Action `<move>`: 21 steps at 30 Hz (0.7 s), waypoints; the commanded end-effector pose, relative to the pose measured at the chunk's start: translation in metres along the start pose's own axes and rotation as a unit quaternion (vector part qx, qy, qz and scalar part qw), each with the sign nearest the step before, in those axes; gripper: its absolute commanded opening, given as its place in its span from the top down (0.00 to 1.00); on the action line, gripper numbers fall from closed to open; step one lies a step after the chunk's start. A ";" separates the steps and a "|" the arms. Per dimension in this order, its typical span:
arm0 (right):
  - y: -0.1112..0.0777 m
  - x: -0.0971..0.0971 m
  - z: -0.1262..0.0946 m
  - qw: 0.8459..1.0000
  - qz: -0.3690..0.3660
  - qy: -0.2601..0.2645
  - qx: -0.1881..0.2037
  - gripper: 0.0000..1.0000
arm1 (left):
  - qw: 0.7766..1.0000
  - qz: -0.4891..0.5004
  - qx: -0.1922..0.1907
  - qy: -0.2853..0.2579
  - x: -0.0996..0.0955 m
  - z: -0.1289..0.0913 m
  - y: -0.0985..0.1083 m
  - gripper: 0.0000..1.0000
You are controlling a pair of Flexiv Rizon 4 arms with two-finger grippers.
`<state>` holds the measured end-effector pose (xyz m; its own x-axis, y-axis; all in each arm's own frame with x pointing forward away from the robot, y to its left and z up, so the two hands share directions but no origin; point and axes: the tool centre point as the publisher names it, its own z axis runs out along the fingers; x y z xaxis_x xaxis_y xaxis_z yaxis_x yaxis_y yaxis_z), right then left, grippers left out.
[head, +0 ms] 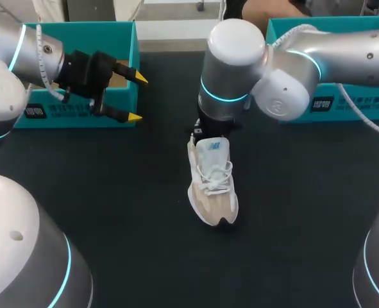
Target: Take the shoe out of the shoebox, open the shoe tongue, remove and reinsert the insole, then place the shoe into the shoebox
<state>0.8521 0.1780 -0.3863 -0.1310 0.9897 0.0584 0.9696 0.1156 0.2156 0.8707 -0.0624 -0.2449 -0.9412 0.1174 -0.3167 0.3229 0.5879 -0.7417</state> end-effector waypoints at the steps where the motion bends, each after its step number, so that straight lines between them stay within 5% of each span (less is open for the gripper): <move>1: 0.002 -0.002 -0.009 1.000 -0.002 -0.011 -0.010 1.00 | 1.000 0.000 -0.001 0.001 -0.001 0.001 0.000 0.00; 12: 0.008 0.002 0.024 1.000 -0.019 -0.006 -0.004 1.00 | 1.000 0.000 -0.001 0.001 -0.001 0.001 0.000 0.00; 21: -0.001 0.001 -0.012 1.000 0.001 -0.016 0.018 1.00 | 1.000 0.000 -0.001 0.001 -0.001 0.001 0.000 0.00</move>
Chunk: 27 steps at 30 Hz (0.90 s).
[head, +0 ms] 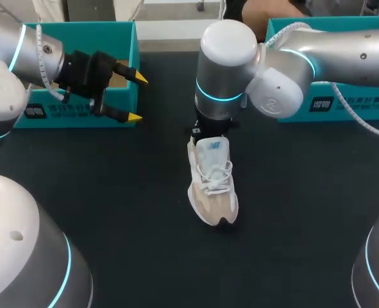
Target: Take the shoe out of the shoebox, open the shoe tongue, remove and reinsert the insole, then place the shoe into the shoebox
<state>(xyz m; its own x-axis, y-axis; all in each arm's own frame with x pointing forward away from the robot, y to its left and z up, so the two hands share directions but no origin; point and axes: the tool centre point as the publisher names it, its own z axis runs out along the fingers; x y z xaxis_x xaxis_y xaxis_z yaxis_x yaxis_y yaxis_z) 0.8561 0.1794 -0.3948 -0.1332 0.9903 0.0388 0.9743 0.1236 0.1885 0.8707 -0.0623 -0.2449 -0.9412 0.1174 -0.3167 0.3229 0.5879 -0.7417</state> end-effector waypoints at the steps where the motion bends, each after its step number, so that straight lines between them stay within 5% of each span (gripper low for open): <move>1: -0.005 0.001 -0.028 1.000 0.002 -0.009 0.007 1.00 | 1.000 0.000 -0.001 0.001 -0.001 0.001 0.000 0.00; 14: -0.031 0.003 -0.075 0.991 0.011 0.004 0.135 1.00 | 1.000 0.000 -0.001 0.001 -0.001 0.001 0.000 0.00; 22: -0.049 0.010 -0.066 0.984 0.013 0.025 0.178 1.00 | 1.000 0.000 -0.001 0.001 -0.001 0.001 0.000 0.00; 24: -0.052 0.011 -0.065 0.983 0.016 0.024 0.184 0.62 | 1.000 0.000 -0.001 0.001 -0.001 0.001 0.000 0.00; 25: -0.053 0.011 -0.065 0.983 0.023 0.023 0.180 0.05 | 1.000 0.000 -0.001 0.001 -0.001 0.001 0.000 0.00; 27: -0.053 0.010 -0.065 0.983 0.026 0.023 0.180 0.00 | 1.000 0.000 -0.001 0.001 -0.001 0.001 0.000 0.00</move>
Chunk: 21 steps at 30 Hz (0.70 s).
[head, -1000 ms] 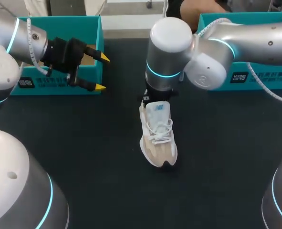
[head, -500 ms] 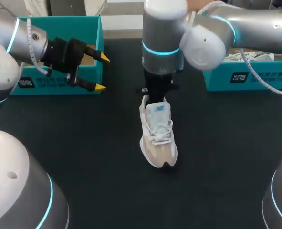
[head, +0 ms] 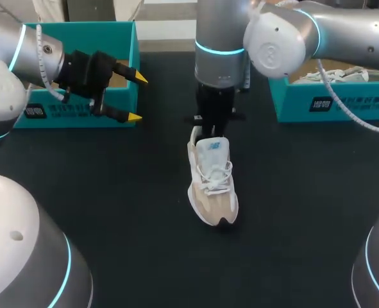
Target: Take the shoe out of the shoebox, open the shoe tongue, remove and reinsert the insole, then place the shoe into the shoebox
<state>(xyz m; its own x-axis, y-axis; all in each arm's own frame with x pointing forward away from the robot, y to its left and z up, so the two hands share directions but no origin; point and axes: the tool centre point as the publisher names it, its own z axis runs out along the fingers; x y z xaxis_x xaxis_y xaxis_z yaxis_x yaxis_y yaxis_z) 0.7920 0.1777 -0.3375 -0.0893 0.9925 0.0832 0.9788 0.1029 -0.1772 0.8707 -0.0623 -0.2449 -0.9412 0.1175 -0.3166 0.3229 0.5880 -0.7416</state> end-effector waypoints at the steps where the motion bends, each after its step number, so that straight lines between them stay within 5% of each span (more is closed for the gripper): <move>1: -0.001 0.000 0.004 1.000 0.004 0.001 -0.003 0.00 | 1.000 0.000 -0.001 0.001 -0.001 0.001 0.000 0.00; 21: 0.009 0.002 0.005 1.000 -0.011 0.013 -0.017 0.00 | 1.000 0.000 -0.001 0.001 -0.001 0.001 0.000 0.00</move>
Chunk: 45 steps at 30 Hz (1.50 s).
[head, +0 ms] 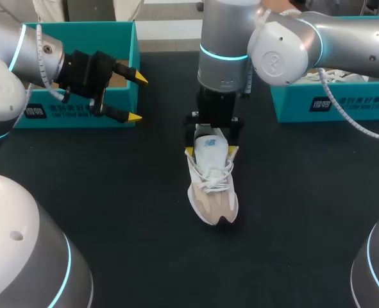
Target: Take the shoe out of the shoebox, open the shoe tongue, remove and reinsert the insole, then place the shoe into the shoebox
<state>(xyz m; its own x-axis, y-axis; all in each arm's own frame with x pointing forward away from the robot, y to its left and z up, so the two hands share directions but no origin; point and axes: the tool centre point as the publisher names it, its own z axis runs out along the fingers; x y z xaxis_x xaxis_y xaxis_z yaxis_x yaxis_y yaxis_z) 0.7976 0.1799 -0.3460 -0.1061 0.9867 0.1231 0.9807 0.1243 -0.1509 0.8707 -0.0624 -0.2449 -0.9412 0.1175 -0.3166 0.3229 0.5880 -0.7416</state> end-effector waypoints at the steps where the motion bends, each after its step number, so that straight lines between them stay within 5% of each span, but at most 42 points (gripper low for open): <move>1: 0.003 0.001 -0.002 1.000 0.000 -0.005 -0.005 0.00 | 1.000 0.000 -0.001 0.001 -0.001 0.001 0.000 0.00; 6: 0.001 0.001 -0.010 1.000 -0.001 -0.012 -0.012 0.00 | 1.000 0.000 -0.001 0.001 -0.001 0.001 0.000 0.00; 13: -0.011 -0.008 -0.048 0.996 0.029 -0.051 -0.061 0.00 | 1.000 0.000 -0.001 0.001 -0.001 0.001 0.000 0.00; 19: -0.028 0.003 -0.055 0.996 0.031 -0.051 -0.071 0.00 | 1.000 0.000 -0.001 0.001 -0.001 0.001 0.000 0.00; 21: -0.033 0.007 -0.054 0.996 0.032 -0.050 -0.072 0.56 | 1.000 0.000 -0.001 0.001 -0.001 0.001 0.000 0.00; 26: -0.040 0.010 -0.046 0.996 0.042 -0.042 -0.070 0.78 | 1.000 0.000 -0.001 0.001 -0.001 0.001 0.000 0.00; 40: -0.013 -0.007 -0.007 0.997 0.030 -0.011 -0.067 0.75 | 1.000 0.000 -0.001 0.001 -0.001 0.001 0.000 0.00; 45: -0.012 -0.012 -0.024 0.996 0.020 -0.019 -0.084 0.70 | 1.000 0.000 -0.001 0.001 -0.001 0.001 0.000 0.00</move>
<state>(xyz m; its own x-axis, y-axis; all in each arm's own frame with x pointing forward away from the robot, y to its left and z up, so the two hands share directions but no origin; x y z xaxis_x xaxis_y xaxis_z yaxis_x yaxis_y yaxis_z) 0.7944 0.1694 -0.3345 -0.0671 0.9941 0.0856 0.9977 0.0672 0.0016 0.8707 -0.0624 -0.2449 -0.9412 0.1175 -0.3167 0.3229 0.5880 -0.7416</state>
